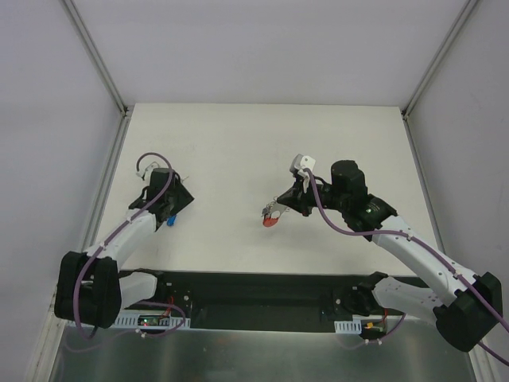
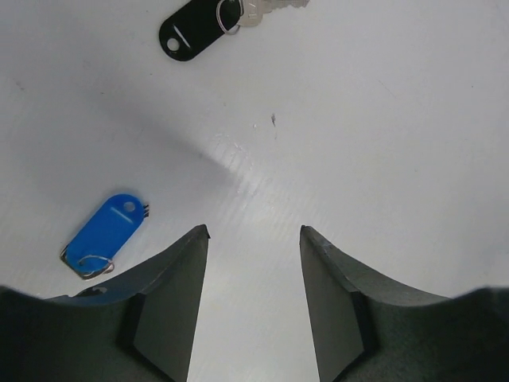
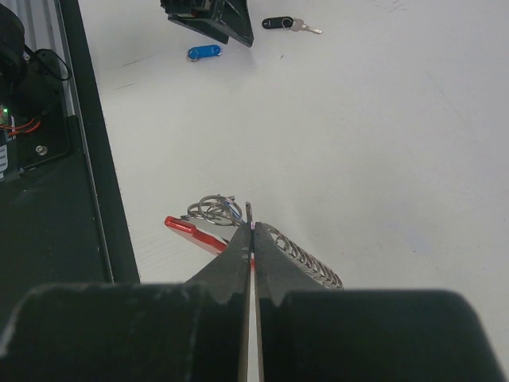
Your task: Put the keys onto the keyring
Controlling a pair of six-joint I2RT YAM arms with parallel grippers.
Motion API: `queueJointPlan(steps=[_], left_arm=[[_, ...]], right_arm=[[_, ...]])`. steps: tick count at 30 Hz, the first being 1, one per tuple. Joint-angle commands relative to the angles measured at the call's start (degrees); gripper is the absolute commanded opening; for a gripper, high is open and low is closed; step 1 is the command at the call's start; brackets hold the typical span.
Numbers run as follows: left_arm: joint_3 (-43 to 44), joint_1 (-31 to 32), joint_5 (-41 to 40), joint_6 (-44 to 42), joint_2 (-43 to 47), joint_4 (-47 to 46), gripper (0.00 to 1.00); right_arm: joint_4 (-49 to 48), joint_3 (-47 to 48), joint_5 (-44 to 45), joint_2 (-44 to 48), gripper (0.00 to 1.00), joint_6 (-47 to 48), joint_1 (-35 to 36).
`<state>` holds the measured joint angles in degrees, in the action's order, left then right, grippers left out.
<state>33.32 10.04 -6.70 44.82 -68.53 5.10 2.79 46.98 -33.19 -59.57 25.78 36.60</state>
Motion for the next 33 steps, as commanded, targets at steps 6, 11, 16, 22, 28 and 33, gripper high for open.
queueJointPlan(steps=[6,11,16,22,28,33], left_arm=[[-4.49,-1.6,-10.7,-1.57,11.14,11.33,0.51],[-3.7,-6.78,-8.07,-2.37,8.33,12.21,0.55],[-0.99,-8.02,-2.37,-5.61,2.45,10.89,0.62],[-0.62,-8.02,3.52,-4.74,-2.13,10.54,0.63],[-1.24,-5.84,13.72,-1.06,-1.87,7.56,0.62],[2.79,-0.65,16.36,2.2,-4.85,5.0,0.62]], right_arm=[[-3.23,0.57,-0.65,1.56,0.01,0.68,0.58],[-3.05,0.57,-0.65,1.83,0.01,0.68,0.67],[-3.05,0.65,-0.65,1.91,0.01,0.76,0.75],[-3.05,0.65,-0.3,2.09,0.01,0.94,0.75],[-3.05,0.74,-0.56,1.74,0.02,1.03,0.84],[-3.05,0.83,-0.56,1.56,0.01,1.03,0.75]])
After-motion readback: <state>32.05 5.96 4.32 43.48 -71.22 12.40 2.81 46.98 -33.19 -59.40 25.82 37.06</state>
